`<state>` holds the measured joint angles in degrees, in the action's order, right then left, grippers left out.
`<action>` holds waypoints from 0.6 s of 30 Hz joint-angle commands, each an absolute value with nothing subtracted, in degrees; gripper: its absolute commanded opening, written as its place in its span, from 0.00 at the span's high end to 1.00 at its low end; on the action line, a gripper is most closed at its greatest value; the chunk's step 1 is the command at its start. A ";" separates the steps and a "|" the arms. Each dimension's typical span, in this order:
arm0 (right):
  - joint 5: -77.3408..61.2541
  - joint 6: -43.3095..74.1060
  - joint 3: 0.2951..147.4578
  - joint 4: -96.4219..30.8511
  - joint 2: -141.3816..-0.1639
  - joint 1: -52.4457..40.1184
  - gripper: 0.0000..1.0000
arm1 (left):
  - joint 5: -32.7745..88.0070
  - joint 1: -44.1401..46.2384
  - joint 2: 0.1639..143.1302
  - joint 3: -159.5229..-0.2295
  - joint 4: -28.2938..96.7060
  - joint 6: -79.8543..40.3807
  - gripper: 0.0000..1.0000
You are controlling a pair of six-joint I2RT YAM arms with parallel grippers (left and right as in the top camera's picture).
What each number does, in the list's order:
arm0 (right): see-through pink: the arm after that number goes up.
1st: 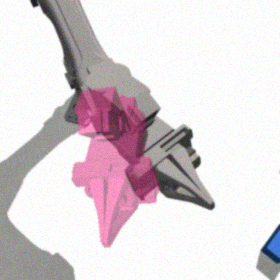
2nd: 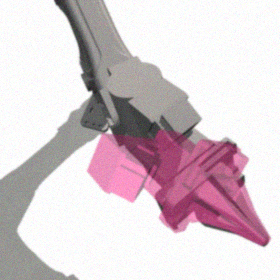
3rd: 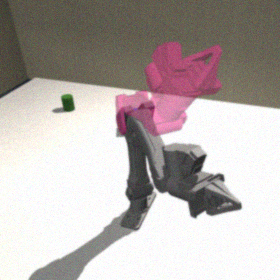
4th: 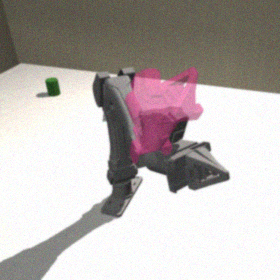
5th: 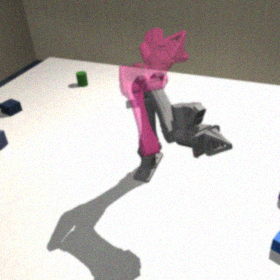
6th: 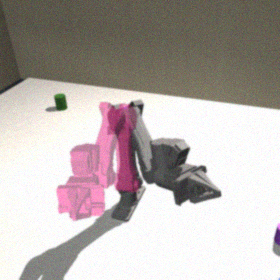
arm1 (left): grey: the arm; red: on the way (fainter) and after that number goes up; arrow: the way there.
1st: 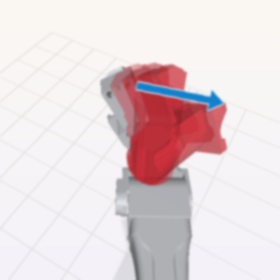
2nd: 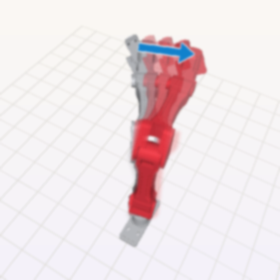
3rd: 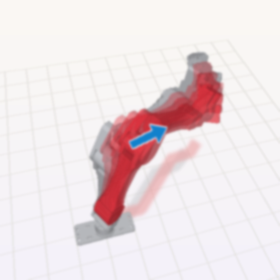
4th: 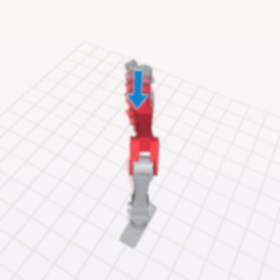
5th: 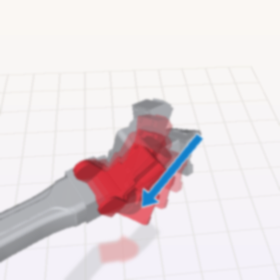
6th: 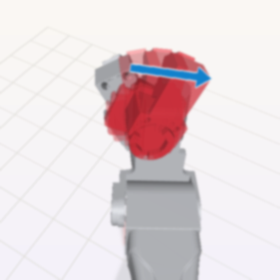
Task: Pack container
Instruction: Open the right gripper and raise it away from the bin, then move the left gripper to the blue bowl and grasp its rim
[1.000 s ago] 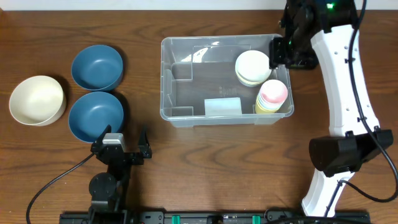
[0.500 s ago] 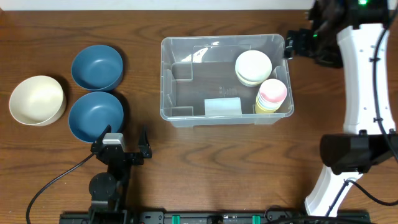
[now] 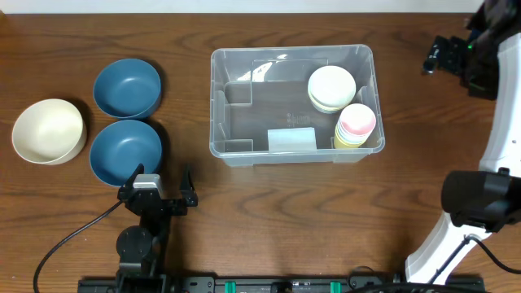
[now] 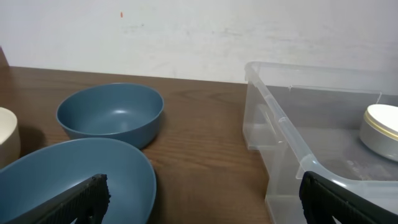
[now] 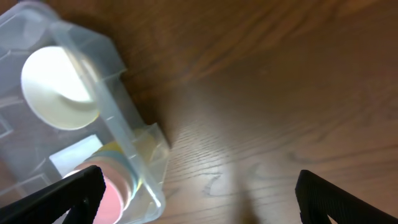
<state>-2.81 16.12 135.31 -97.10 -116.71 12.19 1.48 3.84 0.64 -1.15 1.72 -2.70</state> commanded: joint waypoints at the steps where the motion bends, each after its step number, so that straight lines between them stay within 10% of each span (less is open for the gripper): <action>1: -2.37 17.06 136.49 -97.32 -115.18 14.61 0.01 | -0.64 3.55 0.60 -0.23 4.08 -1.76 0.02; 18: -0.86 17.10 136.49 -97.14 -115.18 18.59 0.01 | 0.16 3.55 22.26 -40.10 28.27 -18.46 0.02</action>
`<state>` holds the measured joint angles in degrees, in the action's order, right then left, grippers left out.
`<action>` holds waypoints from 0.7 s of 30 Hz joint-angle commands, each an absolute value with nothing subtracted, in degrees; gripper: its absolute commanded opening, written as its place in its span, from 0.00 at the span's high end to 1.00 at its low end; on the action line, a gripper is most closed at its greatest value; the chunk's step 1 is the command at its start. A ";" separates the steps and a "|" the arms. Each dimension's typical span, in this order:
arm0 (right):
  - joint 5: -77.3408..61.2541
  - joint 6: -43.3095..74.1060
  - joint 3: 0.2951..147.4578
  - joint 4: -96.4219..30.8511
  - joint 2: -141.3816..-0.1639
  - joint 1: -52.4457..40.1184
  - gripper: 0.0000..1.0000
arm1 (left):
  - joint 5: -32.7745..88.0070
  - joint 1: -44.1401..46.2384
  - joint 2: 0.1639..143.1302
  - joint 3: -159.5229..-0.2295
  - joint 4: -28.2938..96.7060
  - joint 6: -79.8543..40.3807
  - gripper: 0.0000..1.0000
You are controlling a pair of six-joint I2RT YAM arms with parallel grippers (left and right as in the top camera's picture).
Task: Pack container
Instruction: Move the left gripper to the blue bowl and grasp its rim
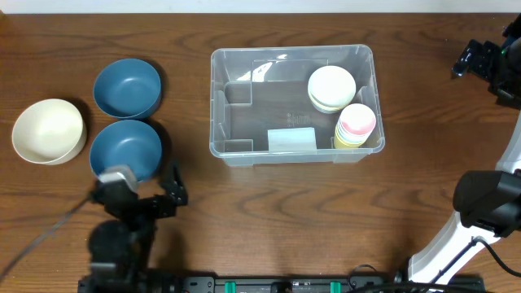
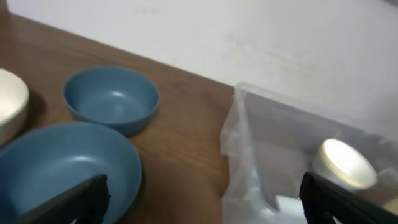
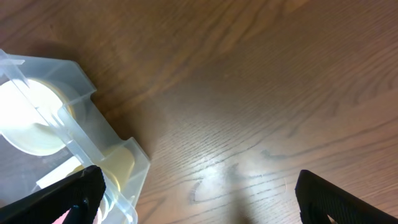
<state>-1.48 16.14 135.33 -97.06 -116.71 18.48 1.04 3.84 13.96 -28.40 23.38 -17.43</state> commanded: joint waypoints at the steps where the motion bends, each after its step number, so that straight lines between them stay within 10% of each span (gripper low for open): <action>1: -0.86 17.10 136.49 -97.14 -115.18 18.59 0.01 | 0.21 3.55 26.79 -45.52 32.32 -17.41 0.02; 10: -0.86 17.10 136.49 -97.14 -115.18 18.59 0.01 | 0.21 3.55 60.73 -84.47 63.37 -2.92 0.02; 21: -0.86 17.10 136.49 -97.14 -115.18 18.59 0.01 | 0.16 2.66 83.70 -85.62 62.65 -2.09 0.02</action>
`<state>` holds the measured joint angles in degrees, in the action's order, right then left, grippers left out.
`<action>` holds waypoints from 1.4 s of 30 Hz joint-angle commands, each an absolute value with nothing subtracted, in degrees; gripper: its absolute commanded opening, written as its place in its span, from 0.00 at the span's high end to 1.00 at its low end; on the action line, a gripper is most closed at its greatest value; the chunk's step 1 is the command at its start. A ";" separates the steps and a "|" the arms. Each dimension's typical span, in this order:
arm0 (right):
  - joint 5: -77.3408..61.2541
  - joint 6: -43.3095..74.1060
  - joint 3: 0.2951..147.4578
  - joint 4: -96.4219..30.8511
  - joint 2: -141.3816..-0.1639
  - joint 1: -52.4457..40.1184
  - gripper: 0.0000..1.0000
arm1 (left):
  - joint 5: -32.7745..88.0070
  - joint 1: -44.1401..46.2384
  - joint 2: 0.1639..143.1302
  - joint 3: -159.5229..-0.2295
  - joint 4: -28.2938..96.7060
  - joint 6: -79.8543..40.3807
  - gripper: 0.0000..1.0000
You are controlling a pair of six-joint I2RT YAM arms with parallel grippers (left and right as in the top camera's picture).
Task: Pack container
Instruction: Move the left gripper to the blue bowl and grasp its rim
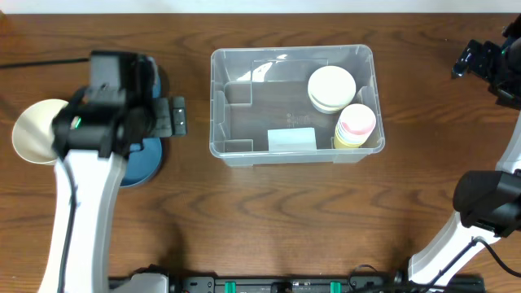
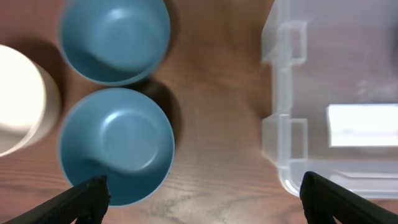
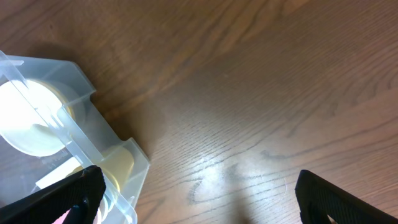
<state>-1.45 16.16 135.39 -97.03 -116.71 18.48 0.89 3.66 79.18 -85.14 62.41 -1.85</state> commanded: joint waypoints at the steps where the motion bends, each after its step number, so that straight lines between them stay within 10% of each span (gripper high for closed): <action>1: -0.86 17.10 136.49 -97.14 -115.18 18.59 0.01 | 0.14 2.17 85.47 -85.62 62.61 -3.55 0.02; 16: -0.86 17.10 136.49 -97.14 -115.18 18.59 0.01 | -1.61 -3.14 103.83 -85.45 64.42 -11.70 0.05; 33: -0.86 17.10 136.49 -97.14 -115.18 18.59 0.01 | -1.52 -3.16 113.16 -85.34 61.58 -11.70 0.57; 42: -0.86 17.10 136.49 -97.14 -115.18 18.59 0.01 | -1.52 -3.16 113.49 -84.20 59.27 -11.70 0.66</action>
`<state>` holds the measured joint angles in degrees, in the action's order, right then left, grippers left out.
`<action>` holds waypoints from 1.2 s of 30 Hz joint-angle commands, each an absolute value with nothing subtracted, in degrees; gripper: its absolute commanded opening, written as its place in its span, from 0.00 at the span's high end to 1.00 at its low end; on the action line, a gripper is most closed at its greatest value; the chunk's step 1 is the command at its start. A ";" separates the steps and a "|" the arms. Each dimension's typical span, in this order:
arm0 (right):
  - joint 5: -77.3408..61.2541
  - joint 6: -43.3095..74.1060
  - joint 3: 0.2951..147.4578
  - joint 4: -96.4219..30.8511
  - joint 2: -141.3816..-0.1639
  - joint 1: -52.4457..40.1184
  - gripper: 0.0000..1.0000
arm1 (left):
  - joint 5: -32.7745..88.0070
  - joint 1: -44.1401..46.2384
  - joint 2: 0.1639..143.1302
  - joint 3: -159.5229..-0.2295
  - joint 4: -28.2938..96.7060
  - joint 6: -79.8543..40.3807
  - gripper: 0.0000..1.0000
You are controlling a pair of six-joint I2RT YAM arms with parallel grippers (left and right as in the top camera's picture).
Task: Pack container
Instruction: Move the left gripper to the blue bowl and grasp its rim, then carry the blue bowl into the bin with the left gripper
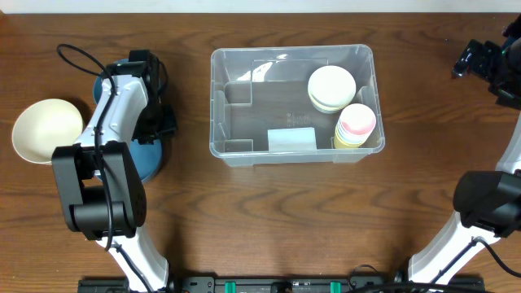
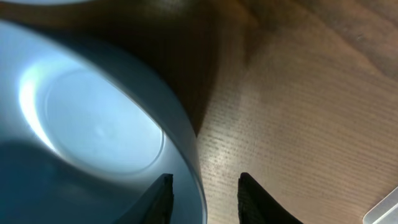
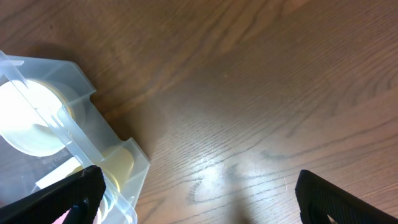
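Note:
A clear plastic container [image 1: 224, 77] stands mid-table; inside are a cream stack [image 1: 331, 88], stacked pink cups [image 1: 356, 122] and a white card [image 1: 291, 140]. Left of it sit two blue bowls and a cream bowl [image 1: 47, 130]. My left gripper [image 2: 205, 180] is down where the blue bowls meet, open, one finger inside a blue bowl [image 2: 93, 124] and one outside, apart from the rim. The nearer blue bowl [image 1: 140, 159] shows below the arm; which bowl the jaws straddle I cannot tell. My right gripper [image 3: 199, 199] hangs wide open with nothing in it.
The left arm [image 1: 114, 106] covers most of the far blue bowl. The right arm [image 1: 484, 61] is at the far right edge, off the container's right corner [image 3: 134, 162]. Bare wood lies in front of the container.
My left gripper was wide open, high above the two blue bowls. Now it is low at a blue bowl's rim with its jaws much narrower. The right arm has not moved.
First my left arm lay folded at the table's front edge and the right gripper was by the container's right end. Then the right gripper stood farther right and stayed there. The left gripper was then above the blue bowls, and now straddles a bowl rim.

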<state>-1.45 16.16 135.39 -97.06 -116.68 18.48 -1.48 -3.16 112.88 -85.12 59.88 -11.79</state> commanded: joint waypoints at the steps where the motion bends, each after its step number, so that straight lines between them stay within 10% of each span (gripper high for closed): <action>1: -0.86 17.10 136.49 -97.14 -115.18 18.59 0.01 | -1.52 -3.16 113.51 -83.77 58.85 -11.73 0.66; 8: -0.86 17.10 136.49 -97.14 -115.18 18.59 0.01 | -1.54 -3.16 113.51 -80.84 56.07 -11.70 0.94; 26: -0.86 17.10 136.49 -97.14 -115.18 18.59 0.01 | -1.52 -0.10 89.71 -83.83 59.90 -11.05 0.94; 36: -0.86 17.10 136.49 -97.14 -115.18 18.59 0.01 | -0.45 19.94 73.08 -83.83 51.70 5.13 0.94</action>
